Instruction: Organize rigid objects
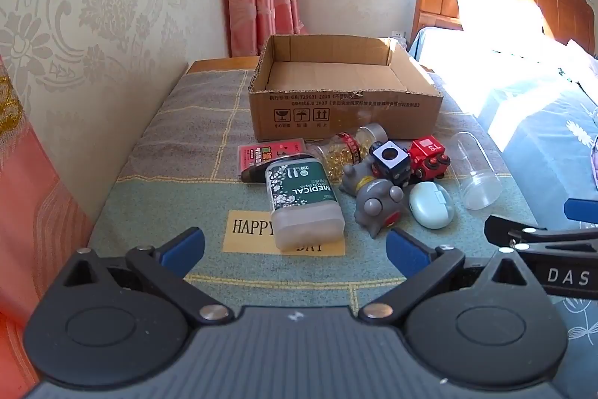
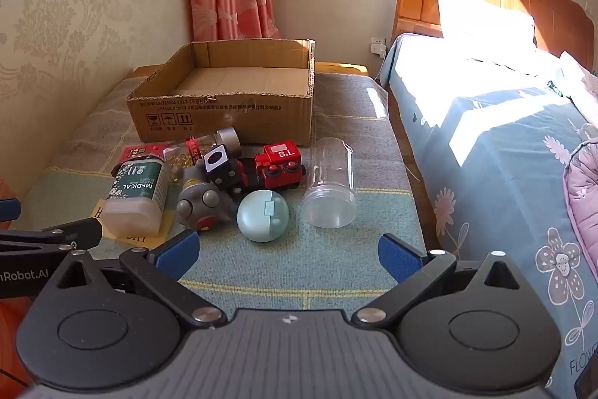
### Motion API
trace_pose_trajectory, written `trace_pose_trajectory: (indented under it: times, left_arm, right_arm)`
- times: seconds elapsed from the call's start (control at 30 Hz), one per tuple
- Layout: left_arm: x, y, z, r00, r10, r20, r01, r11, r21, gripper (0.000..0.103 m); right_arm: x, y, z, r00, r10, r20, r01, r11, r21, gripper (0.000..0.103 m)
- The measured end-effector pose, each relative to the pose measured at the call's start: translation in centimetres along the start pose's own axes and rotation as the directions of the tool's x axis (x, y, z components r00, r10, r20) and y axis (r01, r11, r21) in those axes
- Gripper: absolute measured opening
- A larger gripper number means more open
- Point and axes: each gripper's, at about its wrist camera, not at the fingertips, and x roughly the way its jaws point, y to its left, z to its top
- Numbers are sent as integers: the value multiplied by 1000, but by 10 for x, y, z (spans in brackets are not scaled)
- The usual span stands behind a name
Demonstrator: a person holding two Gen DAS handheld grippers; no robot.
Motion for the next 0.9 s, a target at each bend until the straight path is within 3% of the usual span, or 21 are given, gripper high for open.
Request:
trace_pose_trajectory:
  times: [0.9]
  left_arm:
    - [-3, -1, -1, 1000, 11, 13, -11, 1000, -2, 102]
  right_arm:
    - [-3, 1, 1, 1000, 3, 6, -3, 1000, 0, 103]
